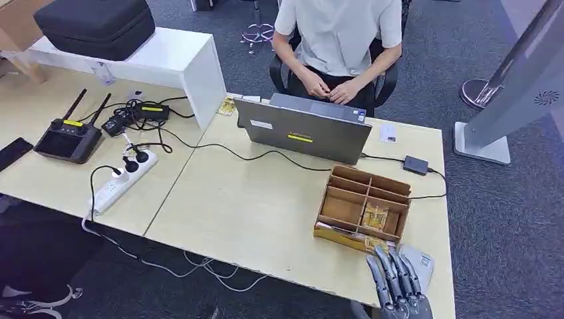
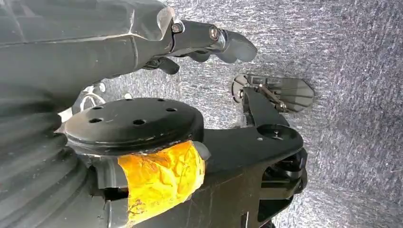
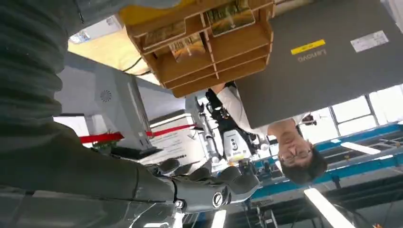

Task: Pass the card to the sensor for recognition and then transmit it.

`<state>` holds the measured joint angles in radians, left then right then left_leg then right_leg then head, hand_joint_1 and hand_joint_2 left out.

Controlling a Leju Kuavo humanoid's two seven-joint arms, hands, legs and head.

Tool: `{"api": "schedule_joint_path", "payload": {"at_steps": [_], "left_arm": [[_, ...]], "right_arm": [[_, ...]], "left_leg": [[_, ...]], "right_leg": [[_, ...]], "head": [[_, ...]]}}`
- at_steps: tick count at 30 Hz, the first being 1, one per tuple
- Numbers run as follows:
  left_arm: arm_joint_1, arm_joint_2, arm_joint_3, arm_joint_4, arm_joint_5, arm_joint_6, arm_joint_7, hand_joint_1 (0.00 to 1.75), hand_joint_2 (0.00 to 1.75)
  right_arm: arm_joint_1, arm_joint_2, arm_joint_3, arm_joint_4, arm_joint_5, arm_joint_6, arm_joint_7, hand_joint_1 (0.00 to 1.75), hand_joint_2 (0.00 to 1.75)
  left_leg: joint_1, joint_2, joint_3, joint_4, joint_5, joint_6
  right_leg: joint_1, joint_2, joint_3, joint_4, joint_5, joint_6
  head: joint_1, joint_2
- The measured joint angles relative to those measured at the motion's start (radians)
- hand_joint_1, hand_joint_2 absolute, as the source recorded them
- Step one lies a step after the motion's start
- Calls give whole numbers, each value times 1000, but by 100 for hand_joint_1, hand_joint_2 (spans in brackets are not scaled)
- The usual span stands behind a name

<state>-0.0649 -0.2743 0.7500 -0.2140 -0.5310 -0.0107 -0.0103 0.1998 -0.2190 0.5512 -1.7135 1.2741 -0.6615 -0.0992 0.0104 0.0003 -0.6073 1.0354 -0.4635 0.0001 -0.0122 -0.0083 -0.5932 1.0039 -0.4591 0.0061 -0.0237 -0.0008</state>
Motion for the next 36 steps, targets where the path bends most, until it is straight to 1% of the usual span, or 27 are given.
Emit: {"api": "schedule_joint_path", "payload": {"at_steps": [3, 5, 9, 11, 14, 16, 18, 20, 23, 28, 36], "left_arm": [[-1, 0, 0, 0, -12, -2, 0, 0, 175], [-2, 0, 0, 0, -21, -4, 3, 0, 175], [-2, 0, 0, 0, -45, -7, 6, 0, 175], [-2, 0, 0, 0, -56, -7, 8, 0, 175], [-2, 1, 0, 0, -73, -8, 10, 0, 175], [-3, 2, 0, 0, -86, -10, 11, 0, 175], [-3, 4, 0, 0, -97, -11, 11, 0, 175], [-3, 6, 0, 0, -105, -11, 11, 0, 175], [-4, 9, 0, 0, -113, -10, 11, 0, 175], [-4, 13, 0, 0, -119, -10, 19, 0, 175], [-5, 16, 0, 0, -122, -10, 23, 0, 175]], "right_arm": [[-18, 1, 23, 70, 5, -9, 16, 0, 175], [-30, 11, 29, 122, 39, -13, 21, 0, 175], [-67, 58, 11, 219, 130, -16, -6, 0, 175], [-92, 88, -14, 270, 165, -16, -23, 0, 175], [-129, 126, -48, 324, 209, -16, -27, 0, 175], [-155, 150, -63, 357, 247, -16, -14, 0, 175], [-185, 170, -66, 391, 280, -16, 23, 0, 175], [-213, 185, -66, 413, 288, -17, 53, 0, 175], [-248, 203, -66, 431, 286, -17, 76, 0, 175], [-276, 222, -66, 446, 283, -18, 84, 0, 175], [-287, 230, -78, 460, 285, -18, 94, 0, 175]], "left_leg": [[0, 0, 0, 0, 0, 0], [0, 0, 0, 0, 0, 0], [0, 0, 1, 0, 0, 0], [0, 0, 1, 0, 1, -1], [0, 0, 1, 0, 1, -1], [0, 1, 1, 0, 1, -1], [0, 1, 1, 0, 1, -1], [0, 1, 1, 0, 1, -1], [0, 0, 1, 0, 1, -1], [0, 0, 1, 0, 1, -1], [0, 0, 1, 0, 1, -1]], "right_leg": [[0, 0, 0, 0, 0, 0], [0, 0, 0, 0, 0, 0], [0, 0, 0, 0, 0, 0], [0, 0, 0, 0, 0, 0], [0, 1, 0, 0, 0, 0], [0, 1, 1, 1, 0, 0], [0, 1, 1, 1, 1, -1], [0, 0, 1, 1, 1, -1], [0, 0, 1, 1, 1, -1], [0, 0, 0, 1, 1, -1], [0, 0, 0, 1, 0, 0]], "head": [[0, 0], [0, 0], [0, 0], [0, 0], [0, 0], [0, 0], [0, 0], [0, 0], [0, 0], [0, 0], [0, 0]]}}
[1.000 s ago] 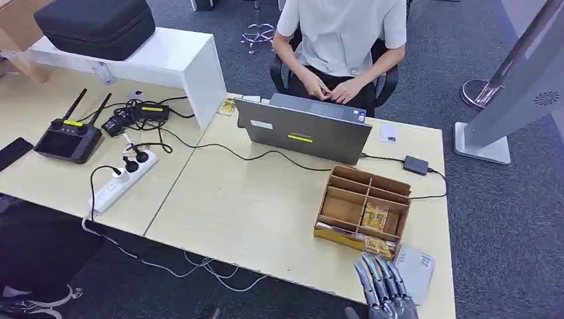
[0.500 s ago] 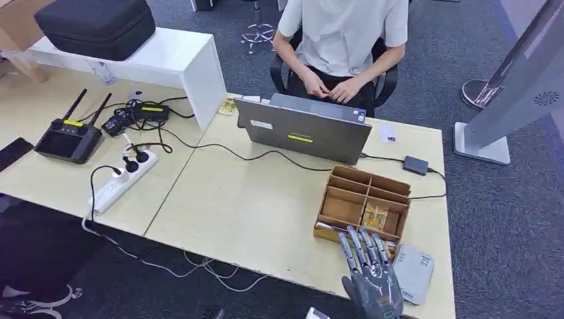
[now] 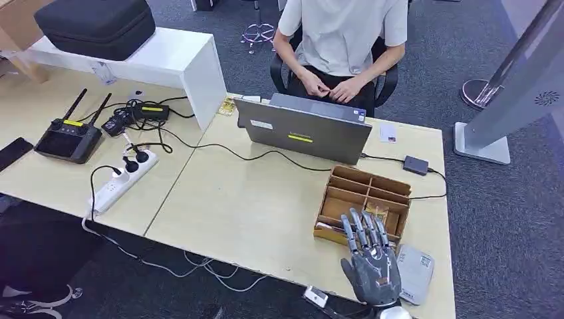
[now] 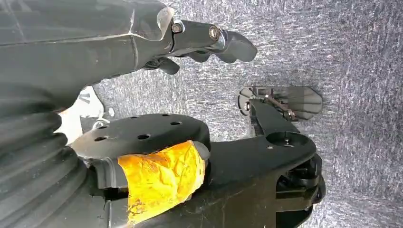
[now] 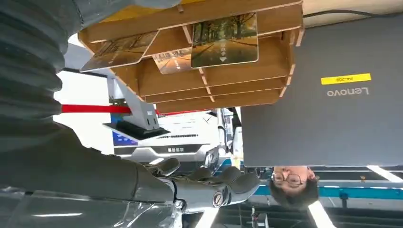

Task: Pass the card to the sensor for recognition and then transmit it.

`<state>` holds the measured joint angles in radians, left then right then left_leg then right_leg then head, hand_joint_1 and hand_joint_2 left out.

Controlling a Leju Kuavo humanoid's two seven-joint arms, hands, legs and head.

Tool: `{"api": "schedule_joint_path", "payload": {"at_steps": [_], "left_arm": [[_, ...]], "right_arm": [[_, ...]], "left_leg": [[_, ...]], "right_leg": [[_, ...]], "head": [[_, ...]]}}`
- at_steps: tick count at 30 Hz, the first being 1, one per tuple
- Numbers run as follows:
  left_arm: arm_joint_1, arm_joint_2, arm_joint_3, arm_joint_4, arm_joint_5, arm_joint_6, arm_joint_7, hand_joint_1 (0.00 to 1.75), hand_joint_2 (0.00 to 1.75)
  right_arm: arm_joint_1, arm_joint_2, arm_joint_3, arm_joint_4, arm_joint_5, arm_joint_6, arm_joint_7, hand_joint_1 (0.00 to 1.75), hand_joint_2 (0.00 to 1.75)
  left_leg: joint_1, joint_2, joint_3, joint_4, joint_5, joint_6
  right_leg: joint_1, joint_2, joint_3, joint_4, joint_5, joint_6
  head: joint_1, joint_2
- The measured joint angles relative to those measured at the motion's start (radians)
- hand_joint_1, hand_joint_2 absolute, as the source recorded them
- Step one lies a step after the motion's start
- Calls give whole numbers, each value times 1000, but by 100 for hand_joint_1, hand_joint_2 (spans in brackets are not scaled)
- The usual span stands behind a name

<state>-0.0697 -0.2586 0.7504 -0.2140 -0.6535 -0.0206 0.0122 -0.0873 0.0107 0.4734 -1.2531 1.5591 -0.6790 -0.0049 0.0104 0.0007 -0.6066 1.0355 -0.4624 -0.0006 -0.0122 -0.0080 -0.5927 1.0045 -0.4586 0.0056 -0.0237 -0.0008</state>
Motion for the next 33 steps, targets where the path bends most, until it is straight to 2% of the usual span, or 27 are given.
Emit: {"api": "schedule_joint_path", "payload": {"at_steps": [11, 19, 33], "left_arm": [[0, 1, 0, 0, -5, 0, 5, 0, 175], [0, 3, 0, 0, -11, 0, 5, 0, 175], [0, 5, 0, 0, -14, 2, 6, 0, 175]], "right_arm": [[2, -2, -69, 42, -3, 0, 25, 0, 175], [9, -7, -151, 88, -16, 0, 3, 0, 175], [19, -7, -179, 97, -13, 0, -6, 0, 175]], "left_leg": [[0, 0, 0, 0, 0, 0], [0, 0, 0, 0, 0, 0], [0, 0, 0, 0, 0, 0]], "right_leg": [[0, 0, 0, 0, 0, 0], [0, 0, 0, 0, 0, 0], [0, 0, 0, 0, 0, 0]], "head": [[0, 0], [0, 0], [0, 0]]}}
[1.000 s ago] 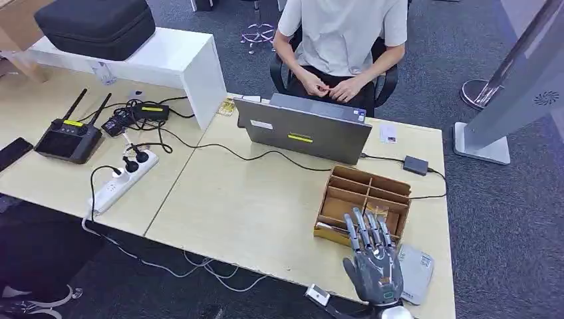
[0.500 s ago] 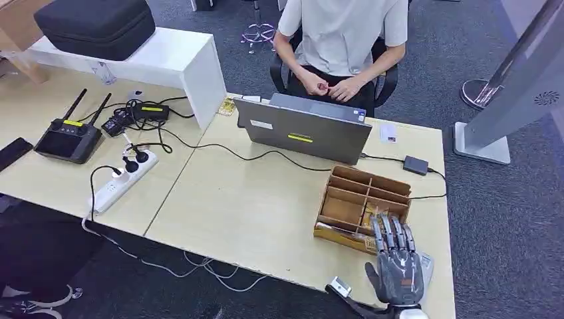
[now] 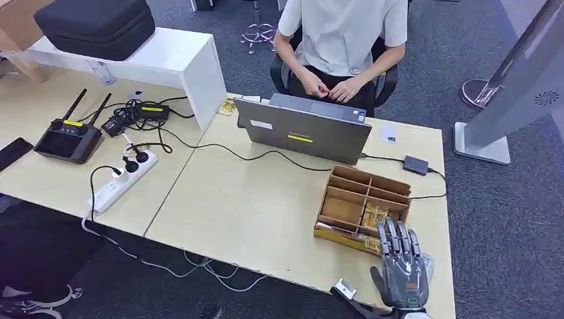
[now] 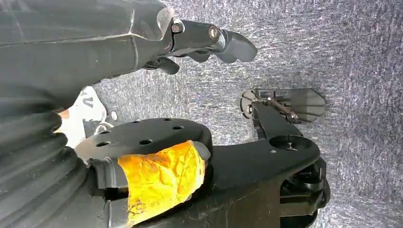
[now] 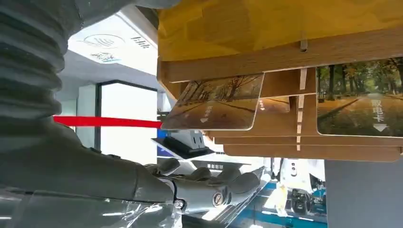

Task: Pass the card to the sensor for recognition and then transmit it.

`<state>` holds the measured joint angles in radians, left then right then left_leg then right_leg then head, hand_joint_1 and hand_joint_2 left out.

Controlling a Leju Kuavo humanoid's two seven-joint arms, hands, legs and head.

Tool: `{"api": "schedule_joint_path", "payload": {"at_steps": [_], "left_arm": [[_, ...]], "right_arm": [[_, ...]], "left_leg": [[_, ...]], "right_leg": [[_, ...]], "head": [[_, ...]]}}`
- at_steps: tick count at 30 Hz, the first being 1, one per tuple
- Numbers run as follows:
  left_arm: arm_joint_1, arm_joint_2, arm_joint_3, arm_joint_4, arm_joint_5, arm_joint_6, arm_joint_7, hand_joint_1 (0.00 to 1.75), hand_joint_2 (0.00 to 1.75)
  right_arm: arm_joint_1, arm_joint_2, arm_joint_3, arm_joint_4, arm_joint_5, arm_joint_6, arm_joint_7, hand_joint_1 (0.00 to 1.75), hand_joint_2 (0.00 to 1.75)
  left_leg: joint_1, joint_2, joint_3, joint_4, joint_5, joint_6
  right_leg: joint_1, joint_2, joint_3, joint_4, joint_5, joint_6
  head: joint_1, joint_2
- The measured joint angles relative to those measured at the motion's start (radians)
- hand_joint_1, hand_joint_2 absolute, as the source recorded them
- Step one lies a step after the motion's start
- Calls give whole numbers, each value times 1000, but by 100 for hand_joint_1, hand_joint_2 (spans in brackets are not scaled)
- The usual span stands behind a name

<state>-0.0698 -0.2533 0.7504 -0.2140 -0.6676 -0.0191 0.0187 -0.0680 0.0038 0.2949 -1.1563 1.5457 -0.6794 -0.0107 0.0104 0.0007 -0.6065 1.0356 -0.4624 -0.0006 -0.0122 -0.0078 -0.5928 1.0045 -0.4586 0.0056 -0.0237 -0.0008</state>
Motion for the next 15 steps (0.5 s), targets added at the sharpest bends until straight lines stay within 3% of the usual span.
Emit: {"api": "schedule_joint_path", "payload": {"at_steps": [6, 7, 15], "left_arm": [[0, 0, 0, 0, -7, 2, 1, 0, 175], [0, 0, 0, 0, -7, 2, 1, 0, 175], [0, 0, 0, 0, -17, 2, 2, 0, 175]], "right_arm": [[0, 2, -1, -1, -3, 0, -24, 0, 175], [1, 5, -1, -1, -4, 0, -26, 175, 175], [1, 24, -1, 9, -31, -2, -73, 175, 175]], "left_leg": [[0, 0, 0, 0, 0, 0], [0, 0, 0, 0, 0, 0], [0, 0, 0, 0, 0, 0]], "right_leg": [[0, 0, 0, 0, 0, 0], [0, 0, 0, 0, 0, 0], [0, 0, 0, 0, 0, 0]], "head": [[0, 0], [0, 0], [0, 0]]}}
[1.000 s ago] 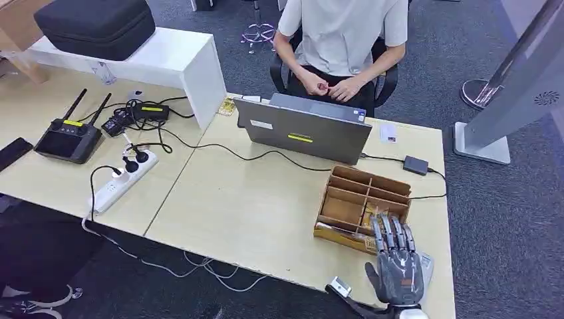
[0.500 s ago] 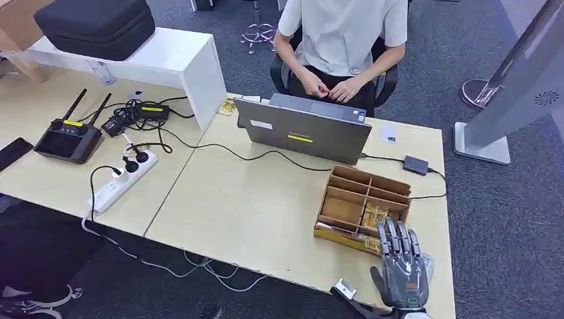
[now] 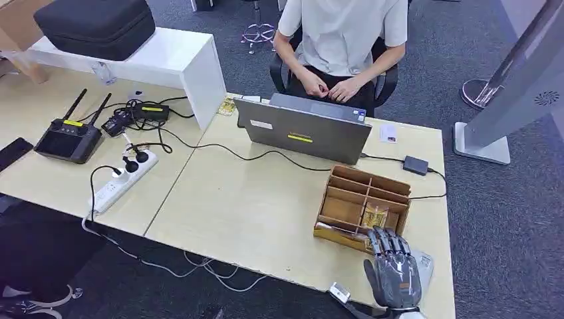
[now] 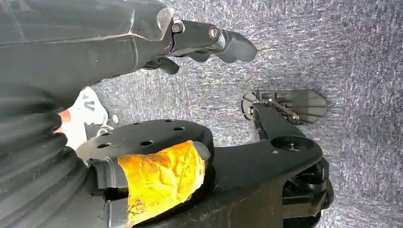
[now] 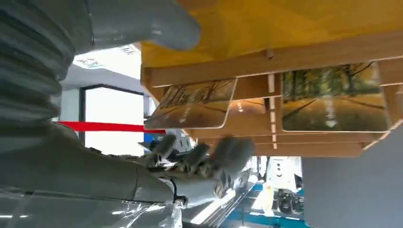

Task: Pass the card to the sensor for recognition and then transmit it.

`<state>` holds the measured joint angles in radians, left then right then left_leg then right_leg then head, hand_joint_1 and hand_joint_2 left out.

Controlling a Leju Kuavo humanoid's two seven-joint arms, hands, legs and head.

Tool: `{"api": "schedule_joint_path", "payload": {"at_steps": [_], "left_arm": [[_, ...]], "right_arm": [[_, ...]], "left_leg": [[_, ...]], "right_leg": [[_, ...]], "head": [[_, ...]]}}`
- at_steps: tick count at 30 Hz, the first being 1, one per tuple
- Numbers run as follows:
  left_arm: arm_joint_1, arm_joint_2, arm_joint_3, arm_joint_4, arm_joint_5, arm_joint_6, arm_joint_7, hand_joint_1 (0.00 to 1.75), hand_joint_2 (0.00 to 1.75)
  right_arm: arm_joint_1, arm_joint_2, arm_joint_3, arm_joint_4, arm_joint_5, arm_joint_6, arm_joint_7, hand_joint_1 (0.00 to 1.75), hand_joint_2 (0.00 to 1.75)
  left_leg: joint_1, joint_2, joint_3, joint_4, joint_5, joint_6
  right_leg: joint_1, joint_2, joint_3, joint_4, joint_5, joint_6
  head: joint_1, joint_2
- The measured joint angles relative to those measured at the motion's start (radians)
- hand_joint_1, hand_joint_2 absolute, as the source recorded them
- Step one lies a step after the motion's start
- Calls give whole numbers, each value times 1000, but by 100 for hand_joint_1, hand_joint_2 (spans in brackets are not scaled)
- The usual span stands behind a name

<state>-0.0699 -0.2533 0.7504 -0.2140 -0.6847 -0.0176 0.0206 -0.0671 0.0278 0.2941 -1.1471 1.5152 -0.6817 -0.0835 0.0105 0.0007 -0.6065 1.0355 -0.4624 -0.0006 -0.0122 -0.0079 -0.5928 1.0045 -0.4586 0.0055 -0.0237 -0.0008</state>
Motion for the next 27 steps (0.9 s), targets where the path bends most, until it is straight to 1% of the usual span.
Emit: {"api": "schedule_joint_path", "payload": {"at_steps": [9, 18, 27], "left_arm": [[0, 0, 0, 0, 0, -3, 0, 0, 175], [-1, 0, 0, 0, -4, -11, -5, 0, 175], [-1, 0, 0, 0, -6, -13, -8, 0, 175]], "right_arm": [[-10, 2, 0, 14, -14, -14, -5, 175, 175], [-15, 2, -4, 26, -29, -15, -24, 175, 175], [-16, 2, -6, 29, -29, -15, -24, 175, 175]], "left_leg": [[0, 0, 0, 0, 0, 0], [0, 0, 0, 0, 0, 0], [0, 0, 0, 0, 0, 0]], "right_leg": [[0, 0, 0, 0, 0, 0], [0, 0, 0, 0, 0, 0], [0, 0, 1, 0, 0, 0]], "head": [[0, 0], [0, 0], [0, 0]]}}
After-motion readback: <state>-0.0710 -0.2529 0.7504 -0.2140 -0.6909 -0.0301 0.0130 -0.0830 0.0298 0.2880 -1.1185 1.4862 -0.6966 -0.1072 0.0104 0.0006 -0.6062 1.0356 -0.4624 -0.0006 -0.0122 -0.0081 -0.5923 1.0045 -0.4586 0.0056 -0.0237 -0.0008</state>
